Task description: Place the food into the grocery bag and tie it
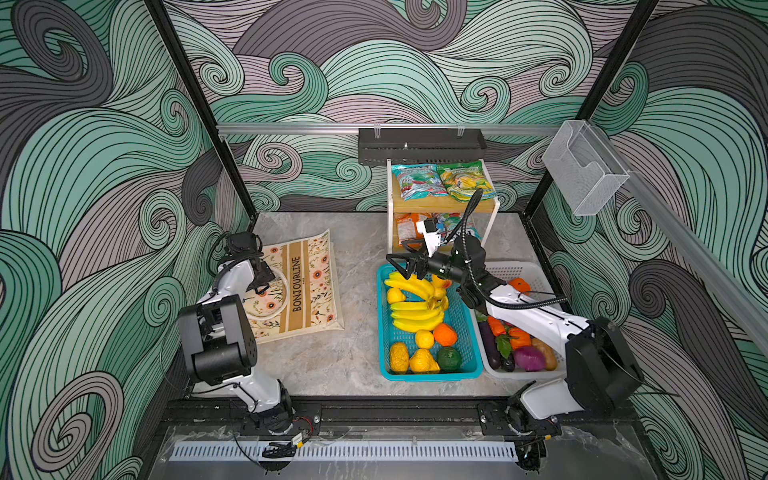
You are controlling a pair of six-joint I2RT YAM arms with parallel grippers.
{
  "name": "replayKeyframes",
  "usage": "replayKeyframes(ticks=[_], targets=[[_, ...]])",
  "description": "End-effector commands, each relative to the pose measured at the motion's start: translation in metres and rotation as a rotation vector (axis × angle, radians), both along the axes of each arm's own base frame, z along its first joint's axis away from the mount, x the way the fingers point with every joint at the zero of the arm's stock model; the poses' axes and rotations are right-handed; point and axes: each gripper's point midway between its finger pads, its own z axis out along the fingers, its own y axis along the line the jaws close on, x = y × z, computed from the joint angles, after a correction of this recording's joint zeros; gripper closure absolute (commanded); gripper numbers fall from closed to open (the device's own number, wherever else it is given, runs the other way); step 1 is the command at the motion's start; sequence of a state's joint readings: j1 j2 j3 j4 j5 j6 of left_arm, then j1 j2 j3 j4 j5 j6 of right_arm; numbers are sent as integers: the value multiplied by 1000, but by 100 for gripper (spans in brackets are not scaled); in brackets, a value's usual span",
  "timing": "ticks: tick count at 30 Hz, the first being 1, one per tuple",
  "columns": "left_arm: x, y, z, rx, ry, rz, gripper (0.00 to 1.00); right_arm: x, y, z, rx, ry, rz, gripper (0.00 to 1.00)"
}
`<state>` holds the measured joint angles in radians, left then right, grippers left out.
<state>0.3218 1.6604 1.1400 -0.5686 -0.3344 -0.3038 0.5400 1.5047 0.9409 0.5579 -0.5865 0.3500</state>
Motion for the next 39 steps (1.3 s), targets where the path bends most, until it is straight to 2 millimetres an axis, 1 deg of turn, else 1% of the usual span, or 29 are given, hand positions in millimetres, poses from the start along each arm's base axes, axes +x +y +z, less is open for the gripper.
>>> replayKeyframes(ticks=[1,3,5,7,9,10,12,14,15,16,17,18,19,20,24,26,31,32,35,38,39], targets=[[2,-1,-9,-36,66,-107,1,-7,7,33,85,-57,120,4],[8,-4,-15,-55,75,-146,1,-8,8,30,68,-61,143,4],[9,0,-24,-59,106,-145,1,-8,9,28,63,-70,144,3],[7,-2,-41,-122,132,-150,1,-8,9,28,66,-81,150,3],[8,-3,-50,-150,123,-164,1,-9,10,29,68,-82,158,3],[9,-4,-51,-160,127,-168,1,-10,10,31,69,-84,164,3],[16,-7,-46,-189,98,-186,2,-12,10,32,71,-85,170,3],[23,-13,-45,-219,78,-222,7,-14,9,32,70,-91,174,3],[24,-15,-47,-230,80,-241,18,-14,9,32,69,-93,171,3],[25,-19,-51,-252,81,-260,31,-15,8,31,66,-93,169,3],[26,-24,-54,-279,84,-277,48,-14,8,29,63,-93,165,3],[27,-30,-56,-312,85,-291,69,-14,8,28,61,-91,162,3],[30,-35,-55,-336,75,-301,88,-13,7,27,59,-90,156,3],[33,-37,-52,-342,66,-307,100,-12,7,25,56,-89,153,3],[32,-38,-20,-275,38,-293,100,-11,7,24,43,-89,148,3],[32,-47,2,-266,26,-326,100,-11,7,26,47,-85,147,4],[18,-65,75,-167,41,-351,100,-10,8,29,45,-53,130,5],[14,-67,86,-156,33,-350,100,-10,8,29,43,-49,127,5],[4,-78,119,-165,-38,-331,100,-15,14,29,19,-50,116,5],[1,-88,160,-81,-123,-360,100,-25,23,32,-22,-66,112,5],[0,-92,176,-41,-146,-382,100,-29,27,33,-34,-68,113,5]])
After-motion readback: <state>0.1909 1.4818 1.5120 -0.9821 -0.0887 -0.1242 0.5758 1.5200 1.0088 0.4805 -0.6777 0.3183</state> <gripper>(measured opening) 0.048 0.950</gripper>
